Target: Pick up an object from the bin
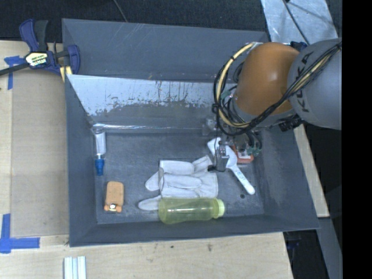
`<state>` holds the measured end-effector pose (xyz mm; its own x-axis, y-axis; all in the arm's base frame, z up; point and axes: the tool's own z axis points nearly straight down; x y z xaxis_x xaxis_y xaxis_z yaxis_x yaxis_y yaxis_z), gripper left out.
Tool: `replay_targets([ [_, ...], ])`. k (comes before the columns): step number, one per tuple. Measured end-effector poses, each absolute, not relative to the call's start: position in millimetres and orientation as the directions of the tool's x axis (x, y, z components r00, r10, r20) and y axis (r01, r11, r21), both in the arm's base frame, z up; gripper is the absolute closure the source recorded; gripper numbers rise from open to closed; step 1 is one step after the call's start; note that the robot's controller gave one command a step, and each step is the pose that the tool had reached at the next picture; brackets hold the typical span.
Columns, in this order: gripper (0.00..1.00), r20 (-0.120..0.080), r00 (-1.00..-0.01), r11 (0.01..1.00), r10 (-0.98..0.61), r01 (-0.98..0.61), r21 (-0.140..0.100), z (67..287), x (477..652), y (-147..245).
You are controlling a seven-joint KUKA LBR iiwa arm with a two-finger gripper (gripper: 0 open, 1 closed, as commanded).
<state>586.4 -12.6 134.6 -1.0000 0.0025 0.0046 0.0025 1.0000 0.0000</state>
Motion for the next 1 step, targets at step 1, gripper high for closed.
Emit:
replay_targets([
  [1, 0.00, 0.002, -1.000, 1.000, 0.003, 0.003, 0.000, 137.0, 586.5, -12.6],
])
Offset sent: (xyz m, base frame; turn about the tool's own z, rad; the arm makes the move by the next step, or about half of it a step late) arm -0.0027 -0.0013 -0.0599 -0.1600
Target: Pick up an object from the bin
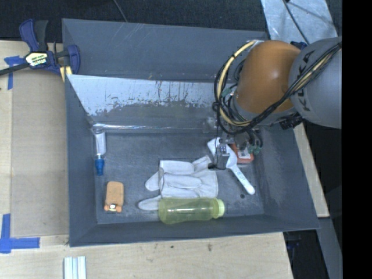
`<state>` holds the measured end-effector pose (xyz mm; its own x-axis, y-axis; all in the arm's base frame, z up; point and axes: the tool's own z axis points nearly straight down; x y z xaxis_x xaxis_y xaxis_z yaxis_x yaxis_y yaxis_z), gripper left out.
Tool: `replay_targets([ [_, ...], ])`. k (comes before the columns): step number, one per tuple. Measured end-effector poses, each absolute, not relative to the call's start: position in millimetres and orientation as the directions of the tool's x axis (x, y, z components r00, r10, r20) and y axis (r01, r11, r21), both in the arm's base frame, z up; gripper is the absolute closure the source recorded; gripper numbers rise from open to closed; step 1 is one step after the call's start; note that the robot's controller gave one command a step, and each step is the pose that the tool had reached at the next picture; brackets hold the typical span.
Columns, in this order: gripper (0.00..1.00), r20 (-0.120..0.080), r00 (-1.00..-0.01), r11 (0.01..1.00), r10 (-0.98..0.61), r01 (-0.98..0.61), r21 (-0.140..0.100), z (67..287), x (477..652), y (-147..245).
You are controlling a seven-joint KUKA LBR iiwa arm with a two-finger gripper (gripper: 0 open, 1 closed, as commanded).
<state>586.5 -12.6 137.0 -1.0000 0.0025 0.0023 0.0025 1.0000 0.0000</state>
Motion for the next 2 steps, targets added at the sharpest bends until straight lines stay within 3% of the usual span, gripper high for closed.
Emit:
replay_targets([
  [1, 0.00, 0.000, -0.954, 0.954, -0.301, -0.301, 0.000, 82.8, 584.1, -4.1],
  [2, 0.00, 0.000, -0.954, 0.954, -0.301, -0.301, 0.000, 82.8, 584.1, -4.1],
])
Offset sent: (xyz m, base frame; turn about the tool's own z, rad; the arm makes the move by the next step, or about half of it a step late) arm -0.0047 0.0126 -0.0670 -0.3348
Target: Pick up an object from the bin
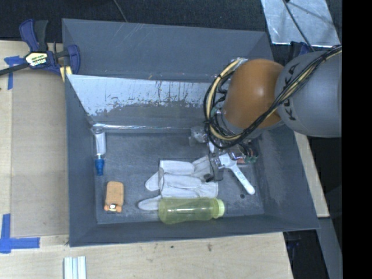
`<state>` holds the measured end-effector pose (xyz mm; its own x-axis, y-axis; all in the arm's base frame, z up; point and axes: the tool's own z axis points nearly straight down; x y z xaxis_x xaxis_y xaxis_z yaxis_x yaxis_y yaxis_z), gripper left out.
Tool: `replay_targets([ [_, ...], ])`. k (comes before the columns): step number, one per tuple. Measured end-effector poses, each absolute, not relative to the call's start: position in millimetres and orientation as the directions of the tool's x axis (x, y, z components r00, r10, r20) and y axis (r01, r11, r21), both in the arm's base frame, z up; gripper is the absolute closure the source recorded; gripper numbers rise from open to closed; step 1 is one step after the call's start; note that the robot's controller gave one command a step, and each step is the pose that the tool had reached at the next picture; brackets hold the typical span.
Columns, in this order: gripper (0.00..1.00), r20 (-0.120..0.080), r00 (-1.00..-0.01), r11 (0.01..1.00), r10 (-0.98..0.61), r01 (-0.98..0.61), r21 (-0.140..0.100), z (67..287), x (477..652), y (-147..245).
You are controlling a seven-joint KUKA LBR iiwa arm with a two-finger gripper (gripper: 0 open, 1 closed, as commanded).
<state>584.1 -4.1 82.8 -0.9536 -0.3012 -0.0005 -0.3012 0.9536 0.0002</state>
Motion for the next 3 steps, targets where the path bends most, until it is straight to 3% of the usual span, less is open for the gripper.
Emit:
replay_targets([
  [1, 1.00, -0.002, -0.973, 0.973, -0.230, -0.230, 0.000, 73, 587.6, 0],
  [2, 1.00, -0.002, -0.973, 0.973, -0.230, -0.230, 0.000, 73, 587.6, 0],
  [3, 1.00, -0.004, -0.967, 0.967, -0.256, -0.256, -0.001, 208, 575.0, -2],
])
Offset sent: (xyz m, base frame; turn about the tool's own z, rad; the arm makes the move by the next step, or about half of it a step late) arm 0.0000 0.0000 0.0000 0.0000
